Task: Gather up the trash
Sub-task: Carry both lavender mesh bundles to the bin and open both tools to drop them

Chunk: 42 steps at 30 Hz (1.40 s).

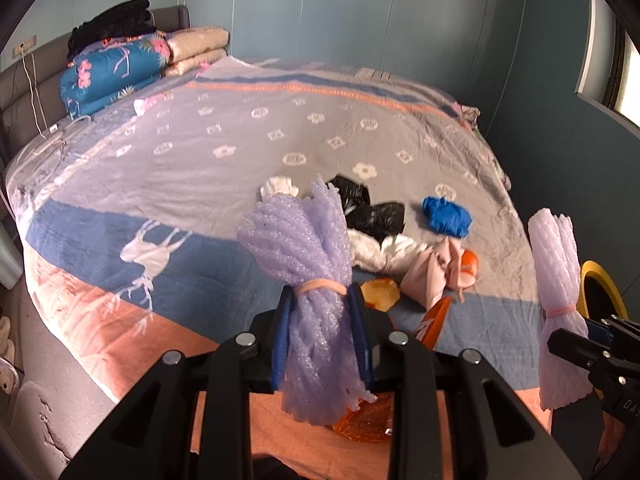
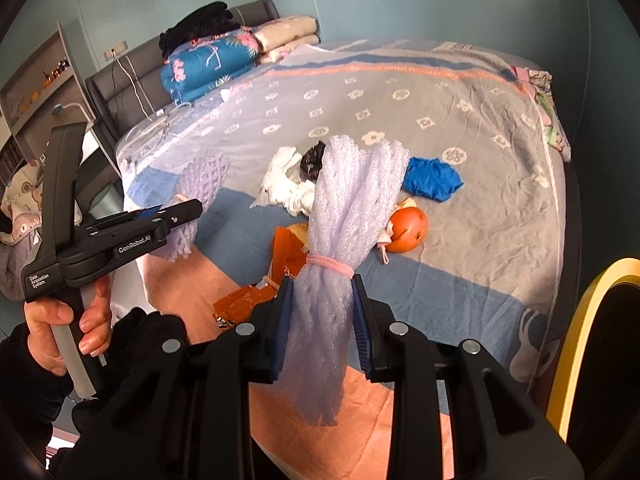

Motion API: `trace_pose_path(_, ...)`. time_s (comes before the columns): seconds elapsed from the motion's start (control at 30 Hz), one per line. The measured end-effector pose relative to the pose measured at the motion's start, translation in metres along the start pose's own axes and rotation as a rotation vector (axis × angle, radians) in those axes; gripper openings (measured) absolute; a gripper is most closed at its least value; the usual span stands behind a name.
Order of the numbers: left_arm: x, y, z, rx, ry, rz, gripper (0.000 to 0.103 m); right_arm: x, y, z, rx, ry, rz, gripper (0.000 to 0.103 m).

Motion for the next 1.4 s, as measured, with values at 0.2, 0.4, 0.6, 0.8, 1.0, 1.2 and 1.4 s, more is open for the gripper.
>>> trace_pose_path(0.2, 0.011, -0.022, 0.016, 0.047, 0.021, 0.007, 0.026, 0.009, -0.02, 0.009, 0.045, 0.018, 0.007, 0.027)
trace_pose_path(0.4, 0.03, -0.041, 0.03, 0.085, 0.048, -0.003, 0.026, 0.024, -0.046, 0.017, 0.101, 0.051, 0.007, 0.027)
trace_pose_path(0.6, 0.054, -0.056, 0.041, 0.117, 0.08, -0.021, 0.026, 0.043, -0.07, 0.024, 0.146, 0.086, 0.0, 0.028)
trace_pose_path(0.8, 0.082, -0.068, 0.055, 0.15, 0.105, -0.045, 0.026, 0.067, -0.094, 0.031, 0.202, 0.124, -0.018, 0.028)
trace_pose_path(1.0, 0.12, -0.073, 0.064, 0.167, 0.136, -0.1, 0.026, 0.09, -0.117, 0.035, 0.247, 0.159, -0.038, 0.028)
trace_pose_path(1.2, 0.163, -0.076, 0.072, 0.181, 0.167, -0.162, 0.026, 0.117, -0.141, 0.039, 0.302, 0.202, -0.06, 0.028)
trace_pose_path(1.4, 0.202, -0.076, 0.075, 0.183, 0.206, -0.21, 0.026, 0.143, -0.163, 0.037, 0.346, 0.243, -0.084, 0.028)
Point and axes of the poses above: each gripper's, at about its wrist camera, not at the fingertips, and y roughly the way its jaws point, x to its right, z to its top, the point moved 10 cm from there along y, roughly the way its jaws point, and after that the axes turned 7 degrees about y, right-handed, at the moved point
